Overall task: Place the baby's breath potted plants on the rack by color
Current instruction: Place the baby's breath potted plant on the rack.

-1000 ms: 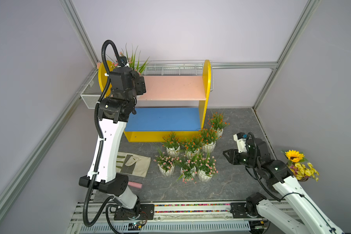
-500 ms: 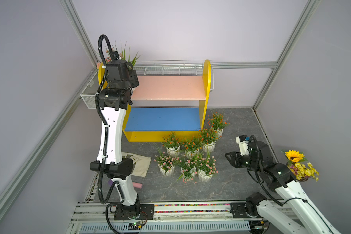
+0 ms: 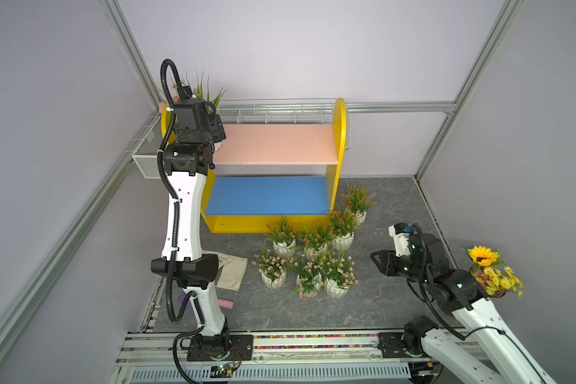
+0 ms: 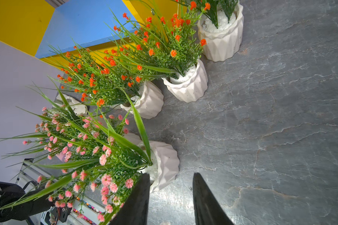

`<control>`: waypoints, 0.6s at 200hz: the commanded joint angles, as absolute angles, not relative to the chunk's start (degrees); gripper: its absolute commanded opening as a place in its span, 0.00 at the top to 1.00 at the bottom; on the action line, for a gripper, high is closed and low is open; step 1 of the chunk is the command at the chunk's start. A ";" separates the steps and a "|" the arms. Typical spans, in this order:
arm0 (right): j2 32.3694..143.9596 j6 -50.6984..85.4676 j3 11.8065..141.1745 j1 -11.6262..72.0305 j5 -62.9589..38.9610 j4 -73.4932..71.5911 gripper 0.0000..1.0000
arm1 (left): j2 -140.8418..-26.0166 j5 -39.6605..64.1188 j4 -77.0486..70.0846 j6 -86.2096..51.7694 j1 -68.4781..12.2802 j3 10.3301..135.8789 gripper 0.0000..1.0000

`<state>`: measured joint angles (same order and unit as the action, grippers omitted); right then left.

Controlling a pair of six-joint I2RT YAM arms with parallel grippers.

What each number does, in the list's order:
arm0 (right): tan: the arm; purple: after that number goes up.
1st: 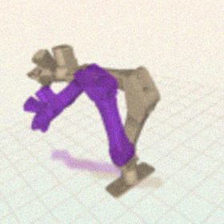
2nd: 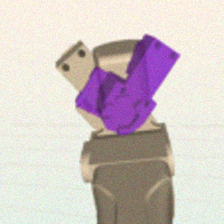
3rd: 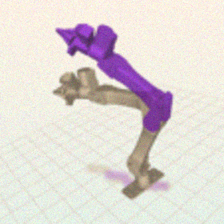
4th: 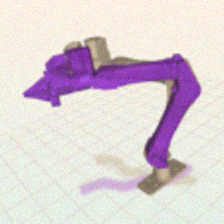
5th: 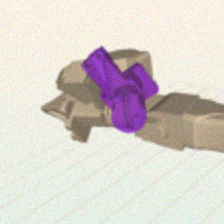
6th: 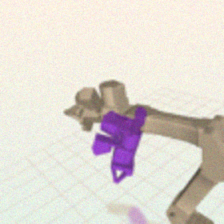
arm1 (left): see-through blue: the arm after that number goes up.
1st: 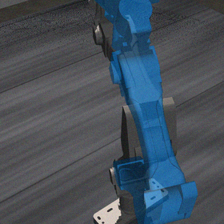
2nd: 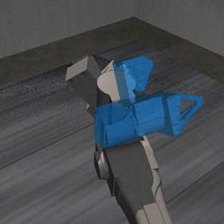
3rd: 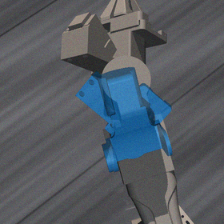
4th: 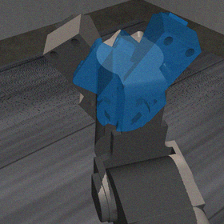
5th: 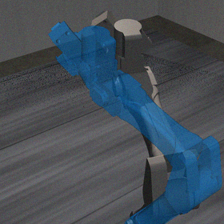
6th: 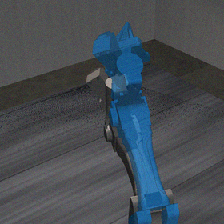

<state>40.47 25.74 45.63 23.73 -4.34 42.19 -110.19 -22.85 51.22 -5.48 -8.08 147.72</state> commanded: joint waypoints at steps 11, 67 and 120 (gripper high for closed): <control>40.16 26.46 44.82 23.53 -4.07 42.30 0.58 | -111.66 -21.63 50.10 -5.99 -7.82 150.12 0.50; 41.31 26.02 44.93 23.52 -4.61 41.27 0.55 | -112.10 -20.95 49.84 -4.84 -7.83 150.11 0.40; 42.26 26.10 44.75 23.52 -5.20 39.87 0.47 | -111.09 -20.08 49.24 -4.91 -7.82 150.03 0.34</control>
<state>42.15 25.71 45.41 23.73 -4.40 41.76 -111.00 -21.63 50.87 -4.21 -7.92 148.31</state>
